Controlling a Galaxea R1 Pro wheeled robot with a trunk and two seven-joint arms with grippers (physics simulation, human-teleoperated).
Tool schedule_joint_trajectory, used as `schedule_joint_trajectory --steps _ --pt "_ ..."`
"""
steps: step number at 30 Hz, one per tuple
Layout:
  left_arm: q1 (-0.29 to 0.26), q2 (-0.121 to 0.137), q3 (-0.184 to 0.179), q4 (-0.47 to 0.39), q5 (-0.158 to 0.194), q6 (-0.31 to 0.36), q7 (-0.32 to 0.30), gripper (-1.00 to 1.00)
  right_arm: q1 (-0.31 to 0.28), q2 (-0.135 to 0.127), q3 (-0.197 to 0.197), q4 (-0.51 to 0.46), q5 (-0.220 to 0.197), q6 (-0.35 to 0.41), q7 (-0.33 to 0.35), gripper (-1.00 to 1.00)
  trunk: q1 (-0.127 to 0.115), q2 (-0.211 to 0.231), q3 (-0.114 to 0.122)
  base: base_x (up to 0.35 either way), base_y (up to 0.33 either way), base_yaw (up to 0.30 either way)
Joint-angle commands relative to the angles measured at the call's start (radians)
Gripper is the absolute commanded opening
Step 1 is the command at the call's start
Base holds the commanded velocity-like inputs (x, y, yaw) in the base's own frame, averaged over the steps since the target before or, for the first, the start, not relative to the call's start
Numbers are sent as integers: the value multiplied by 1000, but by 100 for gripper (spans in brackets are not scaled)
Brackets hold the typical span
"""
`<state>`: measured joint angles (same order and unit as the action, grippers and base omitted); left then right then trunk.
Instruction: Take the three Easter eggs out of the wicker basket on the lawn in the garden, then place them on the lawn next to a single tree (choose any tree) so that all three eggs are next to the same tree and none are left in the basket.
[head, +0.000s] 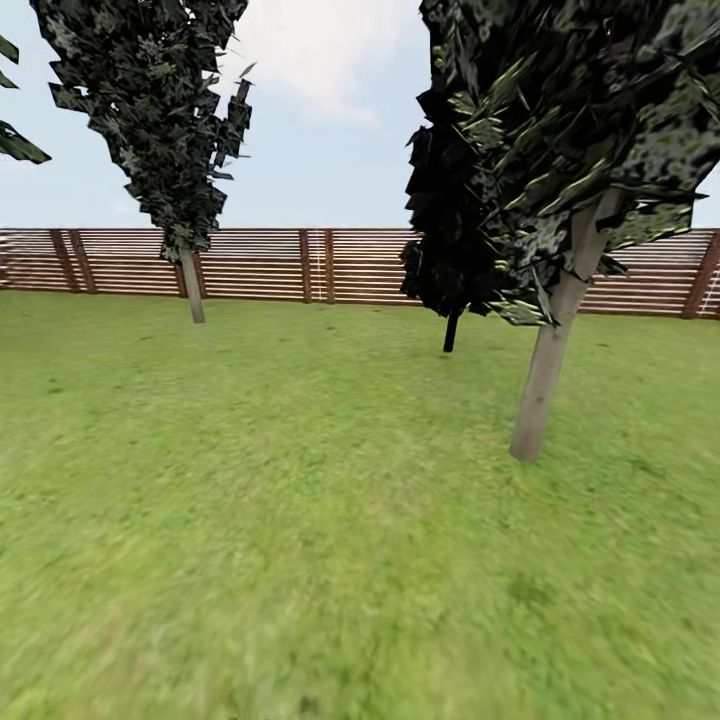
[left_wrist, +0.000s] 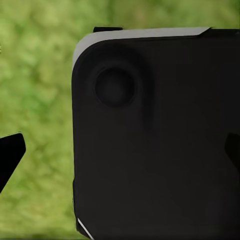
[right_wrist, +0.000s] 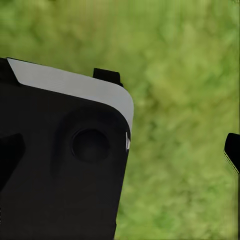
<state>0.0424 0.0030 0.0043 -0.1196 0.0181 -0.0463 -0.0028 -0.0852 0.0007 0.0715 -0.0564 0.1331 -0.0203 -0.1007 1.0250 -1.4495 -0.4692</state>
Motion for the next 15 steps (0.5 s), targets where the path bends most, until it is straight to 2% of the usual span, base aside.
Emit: schedule_joint_trajectory --steps 1,15 --pt "1 0 0 -2 2 -1 0 100 -1 0 7 1 5 -1 -5 100 0 0 -1 0 0 300" --pt "1 0 0 -2 2 -1 0 100 -1 1 7 1 5 -1 -5 100 0 0 -1 0 0 300"
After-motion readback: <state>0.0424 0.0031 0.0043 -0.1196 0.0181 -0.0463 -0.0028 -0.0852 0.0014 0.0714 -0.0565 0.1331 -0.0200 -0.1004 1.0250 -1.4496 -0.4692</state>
